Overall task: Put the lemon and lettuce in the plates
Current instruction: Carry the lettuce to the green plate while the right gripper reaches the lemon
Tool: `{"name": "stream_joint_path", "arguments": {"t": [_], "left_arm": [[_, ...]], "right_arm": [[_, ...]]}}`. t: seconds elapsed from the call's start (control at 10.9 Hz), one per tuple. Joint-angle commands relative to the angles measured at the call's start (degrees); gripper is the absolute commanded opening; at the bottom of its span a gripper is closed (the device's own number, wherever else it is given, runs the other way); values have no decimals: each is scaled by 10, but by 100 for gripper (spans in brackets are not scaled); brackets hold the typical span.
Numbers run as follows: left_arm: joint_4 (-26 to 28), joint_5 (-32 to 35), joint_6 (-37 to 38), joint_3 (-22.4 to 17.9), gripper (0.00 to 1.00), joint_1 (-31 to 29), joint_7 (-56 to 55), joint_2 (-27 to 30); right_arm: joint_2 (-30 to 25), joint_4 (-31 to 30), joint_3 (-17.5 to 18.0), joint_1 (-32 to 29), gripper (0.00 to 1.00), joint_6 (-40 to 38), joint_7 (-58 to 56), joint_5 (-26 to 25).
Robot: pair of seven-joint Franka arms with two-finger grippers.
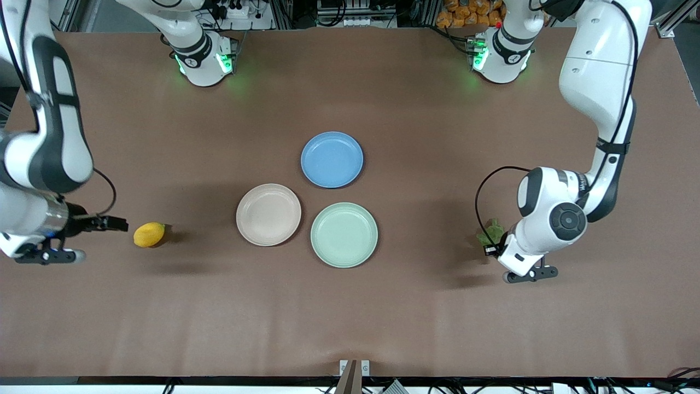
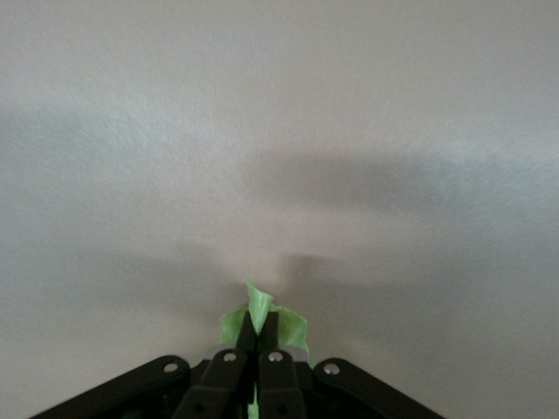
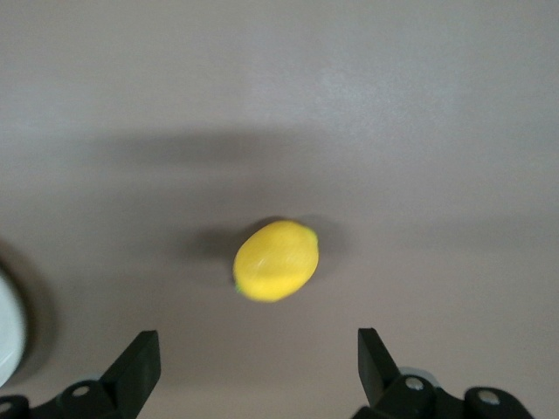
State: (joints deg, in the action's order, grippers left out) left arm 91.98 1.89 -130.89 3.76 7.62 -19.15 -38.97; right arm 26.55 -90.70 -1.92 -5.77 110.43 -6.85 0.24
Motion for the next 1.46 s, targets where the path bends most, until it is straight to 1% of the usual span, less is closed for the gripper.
{"name": "stream_joint_path", "arguments": {"t": [0.0, 0.09, 0.18, 0.27, 0.46, 0.64, 0.82, 1.1, 1.37], "left_arm": [[-28, 7, 37, 2, 0, 7, -11, 4], [-29, 6, 37, 2, 0, 9, -26, 4], [-34, 6, 37, 3, 0, 15, -44, 4], [-44, 6, 38, 8, 0, 24, -72, 4], [-57, 6, 52, 19, 0, 34, -118, 4], [-77, 5, 63, 20, 0, 54, -168, 4], [-85, 4, 63, 20, 0, 80, -224, 5], [-101, -33, 63, 20, 0, 116, -311, 8], [-120, -57, 63, 21, 0, 152, -385, 11]], "right_arm": [[77, 41, 3, -38, 100, 39, 10, 24], [89, 43, 3, -38, 100, 52, 31, 50], [99, 48, 3, -37, 100, 65, 73, 60], [105, 48, 3, -34, 100, 67, 109, 60], [108, 48, 3, -32, 100, 66, 128, 61], [109, 43, 2, -39, 100, 65, 151, 60], [118, 39, 2, -54, 100, 64, 175, 63], [114, 1, 2, -69, 100, 80, 190, 70], [112, -4, 3, -58, 100, 88, 233, 78]]}}
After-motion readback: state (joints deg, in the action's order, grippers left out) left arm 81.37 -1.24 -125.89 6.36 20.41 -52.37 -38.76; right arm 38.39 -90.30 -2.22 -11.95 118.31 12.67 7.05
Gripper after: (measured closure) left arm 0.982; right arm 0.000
